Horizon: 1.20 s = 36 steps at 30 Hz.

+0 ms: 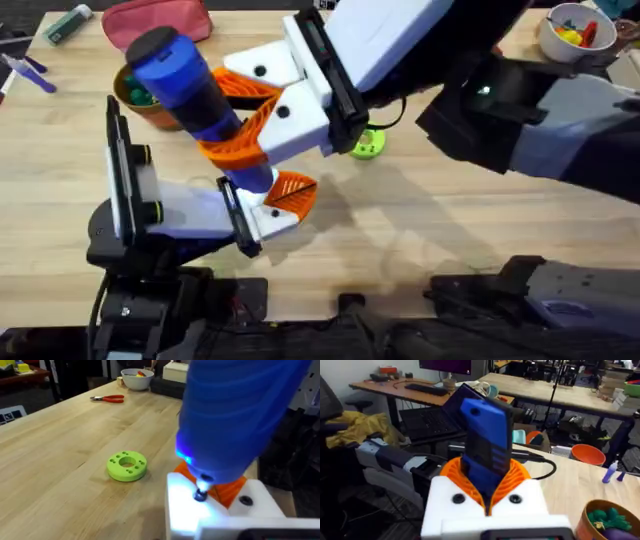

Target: Pick up the gripper from the table and insert it into the empty holder that is missing its gripper. Then pick up a screw, insert it into the mounting hole, and use the screwdriver to tighten it. Finally, clean up the table by picking up the vegetable and placing it into the bucket.

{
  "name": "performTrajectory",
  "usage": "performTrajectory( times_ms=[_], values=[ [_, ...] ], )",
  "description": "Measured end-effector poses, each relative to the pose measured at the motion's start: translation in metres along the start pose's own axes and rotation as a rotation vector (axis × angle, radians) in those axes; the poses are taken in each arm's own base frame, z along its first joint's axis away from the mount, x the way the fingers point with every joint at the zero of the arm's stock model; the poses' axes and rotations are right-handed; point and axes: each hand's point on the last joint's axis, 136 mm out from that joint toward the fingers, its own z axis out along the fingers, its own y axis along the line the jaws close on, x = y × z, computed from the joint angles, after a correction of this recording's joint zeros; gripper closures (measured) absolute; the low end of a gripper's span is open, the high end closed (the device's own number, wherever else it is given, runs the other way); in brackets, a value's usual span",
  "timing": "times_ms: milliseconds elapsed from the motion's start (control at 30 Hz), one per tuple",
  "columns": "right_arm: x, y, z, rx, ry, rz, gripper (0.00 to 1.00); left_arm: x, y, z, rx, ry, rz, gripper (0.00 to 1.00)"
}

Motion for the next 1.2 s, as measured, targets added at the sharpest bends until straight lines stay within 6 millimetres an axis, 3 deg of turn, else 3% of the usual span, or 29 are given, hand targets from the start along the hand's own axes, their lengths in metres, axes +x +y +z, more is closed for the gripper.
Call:
performTrajectory(
  times_ms=[933,1200],
  values=[
    [0.004,-0.001,0.001,-0.006,0.001,-0.004,0.977,0.0,0.0,0.0,0.0,0.0,-0.001,0.992],
    [-0.013,-0.003,0.002,-0.016,-0.058,-0.05,0.977,0.0,0.0,0.0,0.0,0.0,0.0,0.992]
  ],
)
